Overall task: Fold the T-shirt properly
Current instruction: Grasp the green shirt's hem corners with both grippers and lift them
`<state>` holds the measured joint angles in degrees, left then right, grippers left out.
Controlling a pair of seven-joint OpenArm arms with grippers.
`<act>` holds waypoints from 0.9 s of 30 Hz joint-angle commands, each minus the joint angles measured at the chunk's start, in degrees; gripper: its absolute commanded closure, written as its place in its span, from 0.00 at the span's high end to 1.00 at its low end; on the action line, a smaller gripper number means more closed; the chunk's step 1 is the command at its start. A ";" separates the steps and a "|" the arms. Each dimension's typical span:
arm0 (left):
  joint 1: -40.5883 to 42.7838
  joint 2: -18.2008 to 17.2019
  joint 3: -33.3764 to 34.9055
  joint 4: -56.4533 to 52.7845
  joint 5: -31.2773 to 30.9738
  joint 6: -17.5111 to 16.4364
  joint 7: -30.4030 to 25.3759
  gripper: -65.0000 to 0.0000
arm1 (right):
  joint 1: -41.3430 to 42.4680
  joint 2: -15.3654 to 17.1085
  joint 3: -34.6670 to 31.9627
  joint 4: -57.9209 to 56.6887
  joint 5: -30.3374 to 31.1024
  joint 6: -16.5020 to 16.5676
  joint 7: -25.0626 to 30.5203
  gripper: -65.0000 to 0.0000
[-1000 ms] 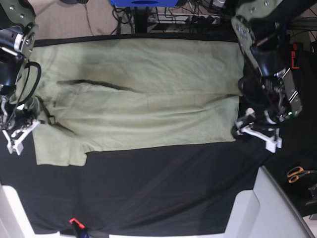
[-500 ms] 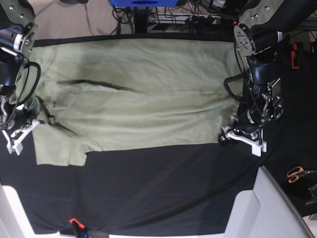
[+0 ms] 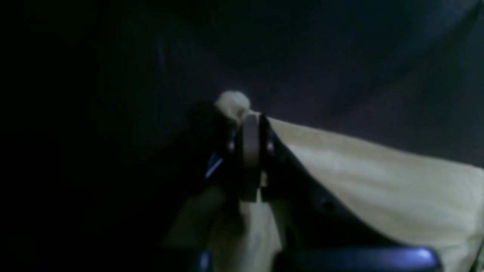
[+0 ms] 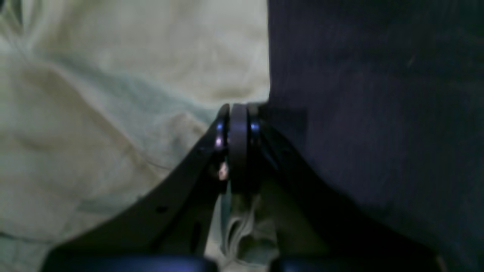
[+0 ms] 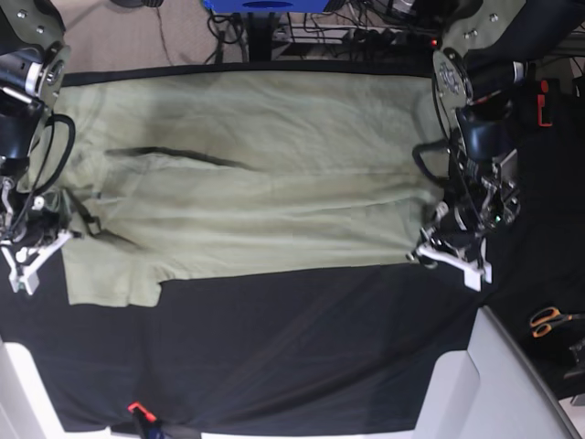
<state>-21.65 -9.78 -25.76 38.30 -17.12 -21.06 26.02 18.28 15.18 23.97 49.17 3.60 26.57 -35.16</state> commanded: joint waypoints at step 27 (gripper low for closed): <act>0.86 -0.37 0.04 18.44 -1.12 -0.17 6.90 0.00 | 3.74 2.27 -10.03 -1.21 0.14 0.11 24.30 0.00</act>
<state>-19.18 -9.56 -25.67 55.64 -17.34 -21.04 34.13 20.64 16.21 13.74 47.22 3.18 26.98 -11.70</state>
